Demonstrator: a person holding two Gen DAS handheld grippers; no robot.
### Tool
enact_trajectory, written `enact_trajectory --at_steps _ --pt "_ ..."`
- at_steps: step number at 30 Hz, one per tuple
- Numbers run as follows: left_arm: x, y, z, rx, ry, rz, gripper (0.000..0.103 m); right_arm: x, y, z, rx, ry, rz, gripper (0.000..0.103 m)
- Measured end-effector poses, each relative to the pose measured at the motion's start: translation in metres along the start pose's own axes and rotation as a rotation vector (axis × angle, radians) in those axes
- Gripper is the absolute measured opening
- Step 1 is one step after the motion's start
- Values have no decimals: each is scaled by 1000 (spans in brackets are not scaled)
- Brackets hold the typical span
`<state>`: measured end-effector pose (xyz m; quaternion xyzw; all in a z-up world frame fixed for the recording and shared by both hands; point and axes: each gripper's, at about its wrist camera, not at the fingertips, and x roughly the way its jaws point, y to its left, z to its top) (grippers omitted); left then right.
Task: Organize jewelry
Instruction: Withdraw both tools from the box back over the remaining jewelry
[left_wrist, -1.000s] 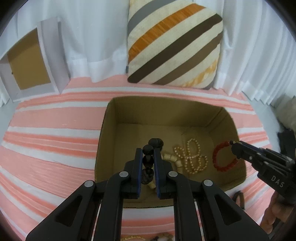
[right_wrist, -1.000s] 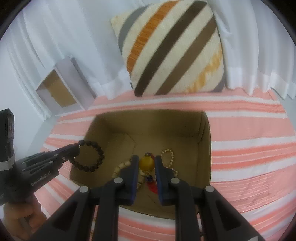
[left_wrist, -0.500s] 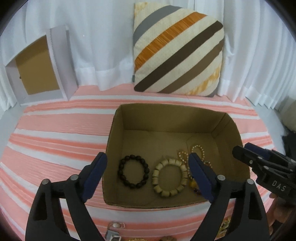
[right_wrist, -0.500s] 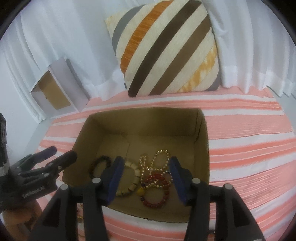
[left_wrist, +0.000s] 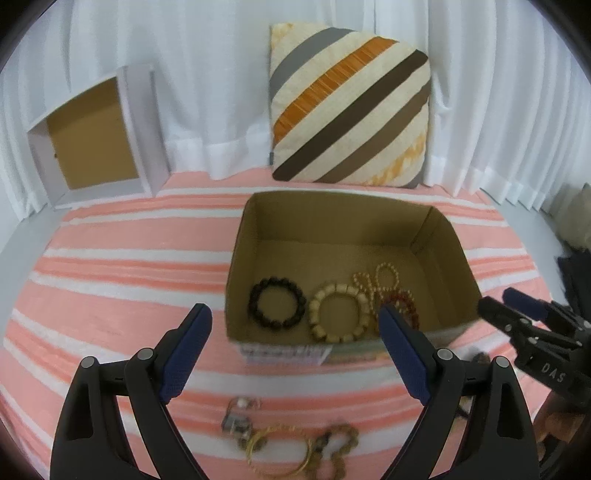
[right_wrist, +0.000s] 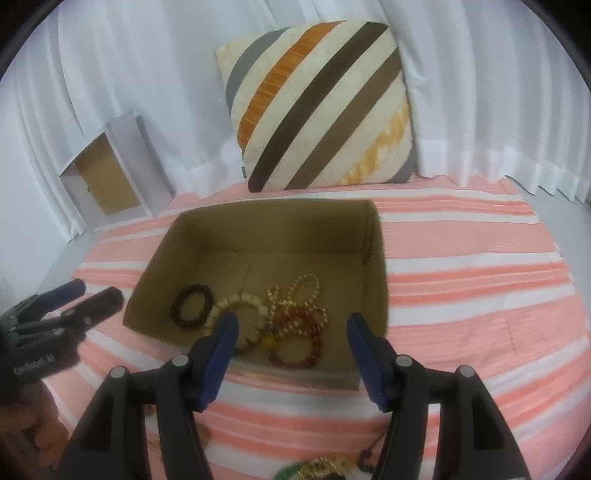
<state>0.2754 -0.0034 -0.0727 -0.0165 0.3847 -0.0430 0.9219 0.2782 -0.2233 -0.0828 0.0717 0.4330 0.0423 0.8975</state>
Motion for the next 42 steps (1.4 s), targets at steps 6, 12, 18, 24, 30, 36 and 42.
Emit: enact_trajectory --at_steps 6,12,18,24,30,36,42 --pt "-20 23 -39 -40 -1 0 92 -27 -7 -36 -37 -61 -61 62" --pt "-32 60 -93 -83 27 37 92 -53 -23 -73 -36 -108 -99 62" --pt "-32 81 -136 -132 80 43 92 -65 -34 -105 -19 -94 -111 63" --pt "-30 71 -156 -116 76 22 92 -71 -32 -142 -18 -85 -112 62" --pt "-28 63 -164 -96 60 10 92 -57 -33 -173 -28 -39 -106 62" --pt "-23 58 -161 -109 44 -7 92 -50 -30 -181 -21 -29 -70 62" --pt "-12 53 -153 -110 40 1 92 -44 -44 -172 26 -39 -88 62"
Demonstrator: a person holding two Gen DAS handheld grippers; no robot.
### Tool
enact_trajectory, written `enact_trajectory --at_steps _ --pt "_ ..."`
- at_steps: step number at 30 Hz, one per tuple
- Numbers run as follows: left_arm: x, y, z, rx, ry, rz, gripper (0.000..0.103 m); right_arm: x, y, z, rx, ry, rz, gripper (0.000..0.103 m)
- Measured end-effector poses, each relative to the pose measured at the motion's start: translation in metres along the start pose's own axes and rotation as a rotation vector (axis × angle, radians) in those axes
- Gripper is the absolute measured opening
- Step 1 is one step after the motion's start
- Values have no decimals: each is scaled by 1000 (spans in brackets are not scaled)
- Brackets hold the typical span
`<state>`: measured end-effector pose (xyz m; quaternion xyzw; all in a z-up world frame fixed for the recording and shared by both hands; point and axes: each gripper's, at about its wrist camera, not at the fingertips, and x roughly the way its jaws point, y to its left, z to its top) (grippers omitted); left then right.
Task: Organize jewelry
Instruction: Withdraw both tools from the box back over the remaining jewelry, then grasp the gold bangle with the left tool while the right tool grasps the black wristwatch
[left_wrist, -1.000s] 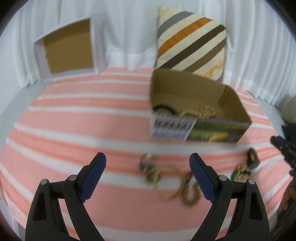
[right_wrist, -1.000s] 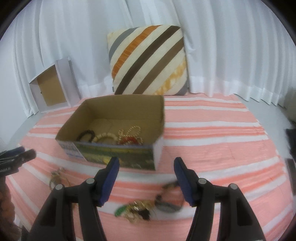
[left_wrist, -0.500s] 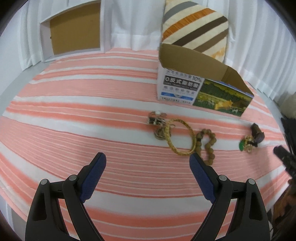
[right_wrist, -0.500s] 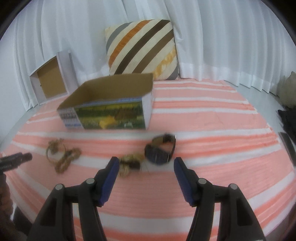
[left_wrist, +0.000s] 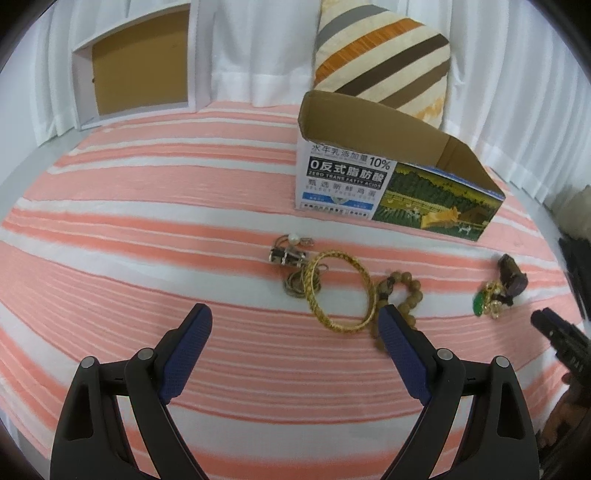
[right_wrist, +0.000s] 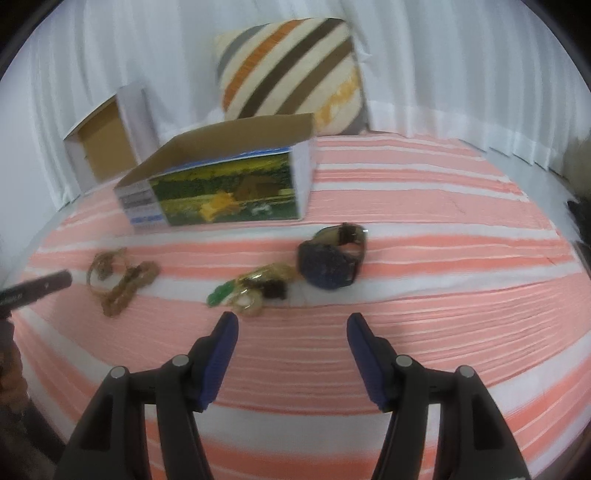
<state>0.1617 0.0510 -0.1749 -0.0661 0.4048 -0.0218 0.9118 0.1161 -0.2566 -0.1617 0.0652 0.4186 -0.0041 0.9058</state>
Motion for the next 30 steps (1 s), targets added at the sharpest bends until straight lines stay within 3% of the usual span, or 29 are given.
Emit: enact_trajectory --at_steps 7,12,17,18,19,20,30 --pt "14 -3 7 3 13 10 91 23 -23 25 65 45 -1 62" --pt "21 -4 12 9 20 16 88 23 -29 29 106 24 3 62" --pt "37 -13 13 44 63 39 66 21 -25 25 82 26 -1 62" --pt "40 -14 12 44 72 44 47 20 -25 25 78 25 -1 63" --pt "43 -13 11 43 83 46 18 20 -25 24 72 25 -1 62" --pt "44 -13 9 42 91 39 9 20 -24 24 66 25 -3 62" --pt "9 11 3 -10 12 30 5 21 -35 26 96 18 3 62"
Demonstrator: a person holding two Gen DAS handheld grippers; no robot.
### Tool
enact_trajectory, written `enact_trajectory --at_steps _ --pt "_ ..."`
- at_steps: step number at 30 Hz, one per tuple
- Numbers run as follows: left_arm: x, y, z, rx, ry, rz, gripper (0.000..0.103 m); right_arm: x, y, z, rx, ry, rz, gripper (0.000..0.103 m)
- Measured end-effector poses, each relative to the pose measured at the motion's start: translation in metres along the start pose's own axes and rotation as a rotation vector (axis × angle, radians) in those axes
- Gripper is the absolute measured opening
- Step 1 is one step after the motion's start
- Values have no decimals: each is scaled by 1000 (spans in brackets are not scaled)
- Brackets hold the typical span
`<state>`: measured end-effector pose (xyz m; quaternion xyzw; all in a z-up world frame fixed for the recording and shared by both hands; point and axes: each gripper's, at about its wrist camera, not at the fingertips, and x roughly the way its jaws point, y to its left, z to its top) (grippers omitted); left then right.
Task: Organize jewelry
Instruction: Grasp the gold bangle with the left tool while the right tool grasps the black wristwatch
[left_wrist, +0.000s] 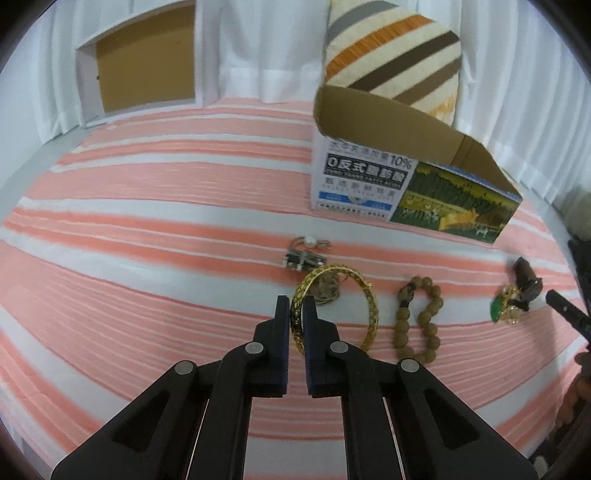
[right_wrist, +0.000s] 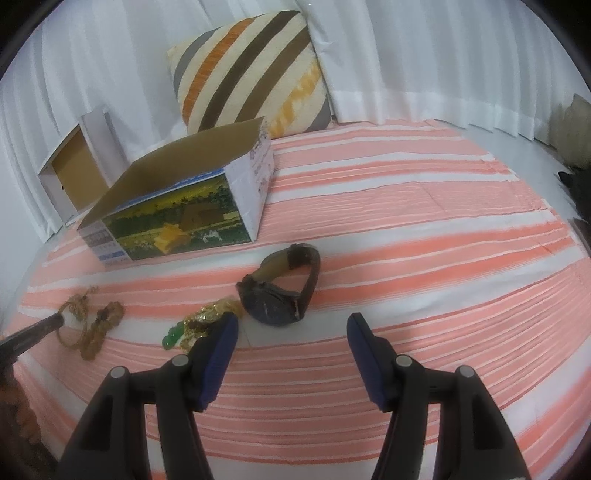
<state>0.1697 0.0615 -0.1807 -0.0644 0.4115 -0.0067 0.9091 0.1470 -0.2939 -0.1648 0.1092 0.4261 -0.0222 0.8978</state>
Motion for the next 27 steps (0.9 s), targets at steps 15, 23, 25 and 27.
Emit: enact_trajectory --at_steps 15,23,25,27 --pt "-1 12 -16 -37 34 4 5 52 17 18 74 97 6 66" --pt "-12 10 -14 -48 9 -40 5 18 19 12 3 2 -37 52" --pt "-15 7 -12 -53 4 -53 5 4 16 12 -6 -24 -34 52" --pt "-20 5 -10 -52 -5 -65 5 -8 15 12 -26 -45 -37 52"
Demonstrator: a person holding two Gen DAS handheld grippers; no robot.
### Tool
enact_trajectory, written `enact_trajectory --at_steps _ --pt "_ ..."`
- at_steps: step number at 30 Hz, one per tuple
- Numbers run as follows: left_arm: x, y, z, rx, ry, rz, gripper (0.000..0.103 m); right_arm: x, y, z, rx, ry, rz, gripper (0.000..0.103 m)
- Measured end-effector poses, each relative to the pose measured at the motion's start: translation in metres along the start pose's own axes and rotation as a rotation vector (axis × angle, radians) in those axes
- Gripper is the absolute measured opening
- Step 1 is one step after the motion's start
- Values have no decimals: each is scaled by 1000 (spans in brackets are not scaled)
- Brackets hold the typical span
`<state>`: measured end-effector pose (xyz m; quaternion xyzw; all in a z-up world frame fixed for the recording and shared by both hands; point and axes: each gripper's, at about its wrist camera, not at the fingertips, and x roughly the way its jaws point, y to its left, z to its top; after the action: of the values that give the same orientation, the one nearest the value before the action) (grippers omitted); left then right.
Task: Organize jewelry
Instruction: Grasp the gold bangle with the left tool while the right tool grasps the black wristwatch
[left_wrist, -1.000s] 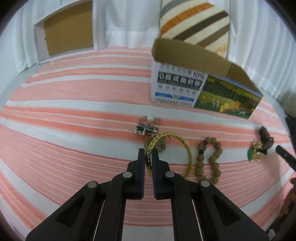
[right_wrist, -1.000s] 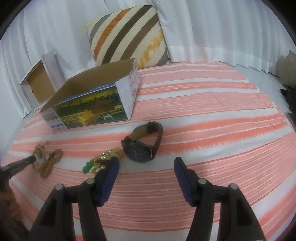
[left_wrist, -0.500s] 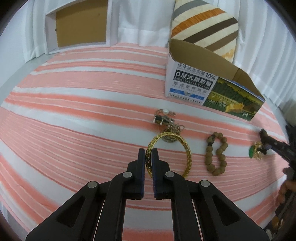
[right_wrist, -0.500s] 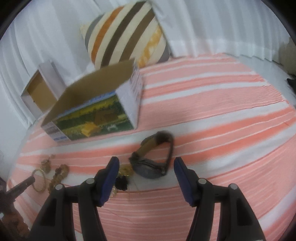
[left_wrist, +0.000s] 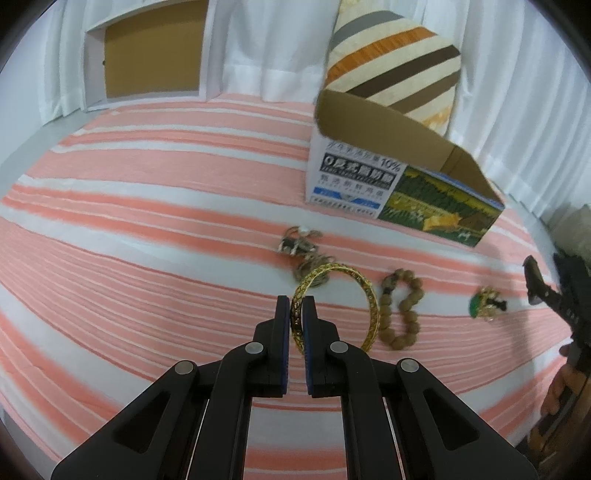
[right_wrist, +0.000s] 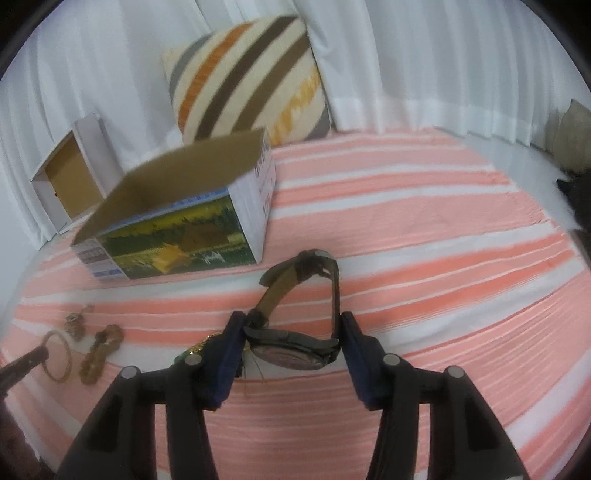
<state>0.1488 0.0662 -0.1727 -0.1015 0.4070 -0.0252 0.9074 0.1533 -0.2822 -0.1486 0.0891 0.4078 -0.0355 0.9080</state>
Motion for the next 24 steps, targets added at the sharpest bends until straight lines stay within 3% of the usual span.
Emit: enact_trajectory --at_steps 15,24 --pt "-35 -26 25 19 -62 -57 5 -38 37 10 -85 -65 81 52" --pt "-42 -37 60 31 -90 -67 5 -48 61 26 -133 -88 124 52"
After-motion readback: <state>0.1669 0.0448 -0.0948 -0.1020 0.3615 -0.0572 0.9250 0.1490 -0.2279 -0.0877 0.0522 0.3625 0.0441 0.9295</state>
